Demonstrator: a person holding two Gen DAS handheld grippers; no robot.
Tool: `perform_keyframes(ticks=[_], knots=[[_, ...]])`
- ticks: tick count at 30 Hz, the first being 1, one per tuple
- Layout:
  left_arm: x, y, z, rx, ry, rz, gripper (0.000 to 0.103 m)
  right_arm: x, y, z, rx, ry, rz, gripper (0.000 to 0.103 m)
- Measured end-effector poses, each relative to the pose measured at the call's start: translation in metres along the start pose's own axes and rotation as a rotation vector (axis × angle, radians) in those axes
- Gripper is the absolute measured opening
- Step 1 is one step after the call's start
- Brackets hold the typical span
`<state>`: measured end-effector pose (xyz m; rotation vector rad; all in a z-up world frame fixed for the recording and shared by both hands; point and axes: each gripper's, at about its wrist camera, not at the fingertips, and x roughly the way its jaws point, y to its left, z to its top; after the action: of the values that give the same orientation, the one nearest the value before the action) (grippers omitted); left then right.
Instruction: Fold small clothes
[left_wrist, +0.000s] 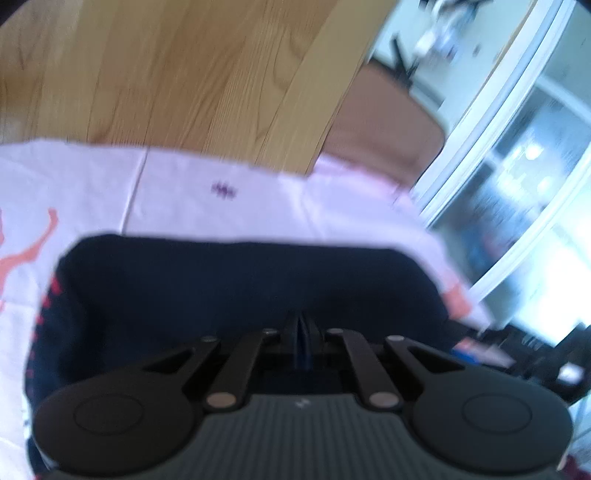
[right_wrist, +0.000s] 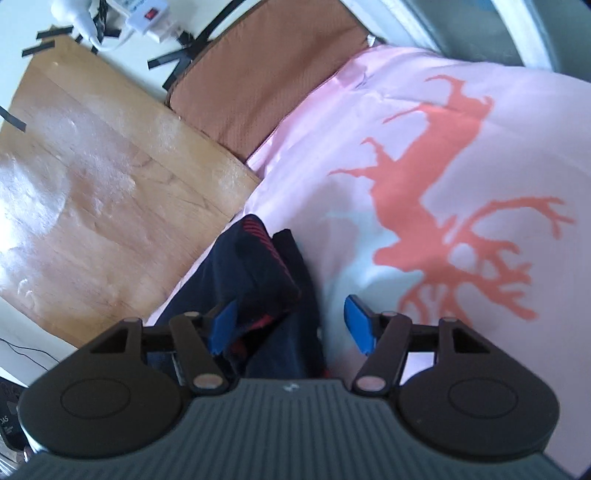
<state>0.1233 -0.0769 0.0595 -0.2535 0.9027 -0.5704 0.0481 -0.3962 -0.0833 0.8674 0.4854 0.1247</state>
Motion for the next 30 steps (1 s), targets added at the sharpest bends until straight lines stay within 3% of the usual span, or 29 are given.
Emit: perform_keyframes(ticks=[1,4,6,8,10,13,17,20,24,25,26,28,30], knots=[[0.009,0.002,-0.003,0.004,0.008,0.002,0.003,0.005,0.001,0.000,0.003,0.010,0.012,0.061],[0.012,0.007,-0.003,0.003,0.002,-0.013,0.006,0.022,0.017,-0.001,-0.024,0.071,-0.031,0.029],[0.012,0.013,0.002,-0.032,0.027,-0.029,0.006,0.017,0.027,-0.002,-0.021,0.074,-0.013,0.025],[0.006,0.018,0.004,-0.067,0.046,-0.041,0.005,0.005,0.053,-0.002,-0.054,0.058,0.068,0.022],[-0.012,0.028,0.008,-0.104,0.025,-0.090,0.004,-0.002,0.093,-0.007,-0.165,0.038,0.114,0.022],[-0.060,0.055,0.011,-0.132,-0.129,-0.128,0.010,0.001,0.150,-0.023,-0.318,0.041,0.158,0.022],[-0.120,0.097,0.012,-0.180,-0.293,-0.026,0.022,0.036,0.223,-0.066,-0.516,0.119,0.222,0.022],[-0.138,0.123,0.006,-0.235,-0.322,0.015,0.023,0.077,0.259,-0.111,-0.626,0.224,0.246,0.022],[-0.143,0.136,-0.005,-0.255,-0.312,0.030,0.029,0.144,0.263,-0.157,-0.690,0.357,0.175,0.022],[-0.141,0.135,-0.007,-0.244,-0.305,0.027,0.030,0.145,0.259,-0.158,-0.693,0.336,0.205,0.022],[-0.140,0.132,-0.008,-0.230,-0.296,0.025,0.030,0.143,0.260,-0.157,-0.706,0.344,0.213,0.028],[-0.135,0.126,-0.008,-0.211,-0.284,0.020,0.031,0.133,0.259,-0.143,-0.686,0.396,0.313,0.042],[-0.134,0.119,-0.006,-0.198,-0.291,0.006,0.031,0.118,0.253,-0.124,-0.654,0.388,0.374,0.042]])
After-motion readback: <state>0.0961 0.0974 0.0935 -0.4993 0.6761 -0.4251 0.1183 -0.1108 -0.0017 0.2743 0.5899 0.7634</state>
